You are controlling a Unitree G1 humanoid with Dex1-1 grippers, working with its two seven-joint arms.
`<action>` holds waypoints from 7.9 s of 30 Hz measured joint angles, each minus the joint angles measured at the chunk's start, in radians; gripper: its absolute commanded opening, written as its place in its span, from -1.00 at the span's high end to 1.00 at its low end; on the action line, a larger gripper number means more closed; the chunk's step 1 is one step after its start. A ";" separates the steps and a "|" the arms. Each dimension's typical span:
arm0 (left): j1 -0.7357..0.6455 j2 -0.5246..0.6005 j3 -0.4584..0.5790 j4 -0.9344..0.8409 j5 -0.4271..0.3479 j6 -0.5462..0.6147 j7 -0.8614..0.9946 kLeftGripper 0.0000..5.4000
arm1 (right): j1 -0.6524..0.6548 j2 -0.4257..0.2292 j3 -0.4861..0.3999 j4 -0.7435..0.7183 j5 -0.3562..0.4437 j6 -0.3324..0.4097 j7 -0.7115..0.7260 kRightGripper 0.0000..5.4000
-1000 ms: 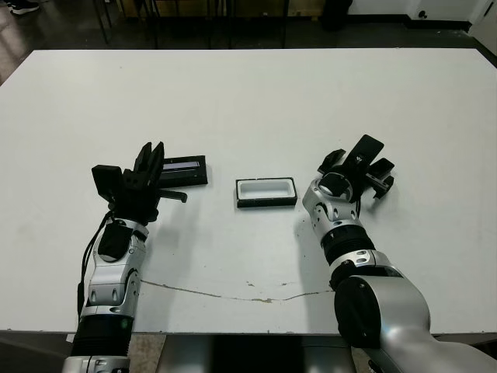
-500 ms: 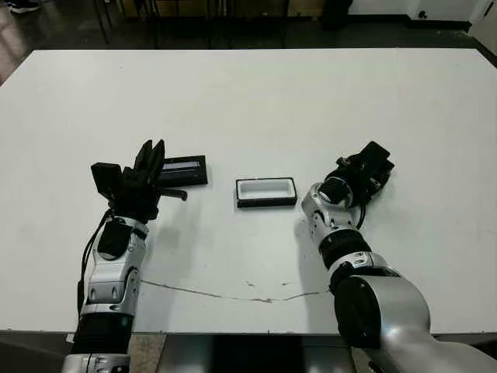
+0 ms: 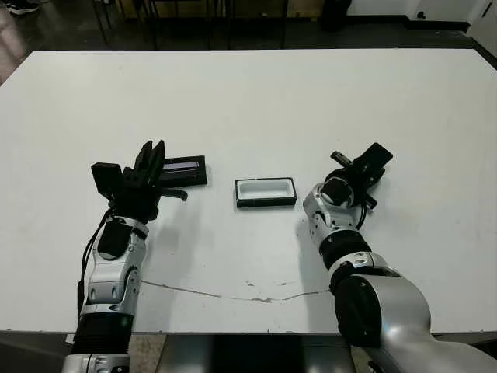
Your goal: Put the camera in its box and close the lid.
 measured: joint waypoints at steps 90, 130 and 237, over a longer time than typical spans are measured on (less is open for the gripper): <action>0.050 -0.013 -0.037 -0.036 0.056 -0.032 0.077 1.00 | -0.265 -0.440 0.716 -0.181 -0.172 0.419 2.268 0.72; 0.054 -0.015 -0.043 -0.031 0.046 -0.033 0.080 1.00 | -0.262 -0.350 0.711 -0.100 -0.237 0.371 2.151 0.73; 0.060 -0.012 -0.040 -0.047 0.049 -0.027 0.088 1.00 | 0.389 -0.206 0.199 -1.071 0.067 0.441 0.967 0.99</action>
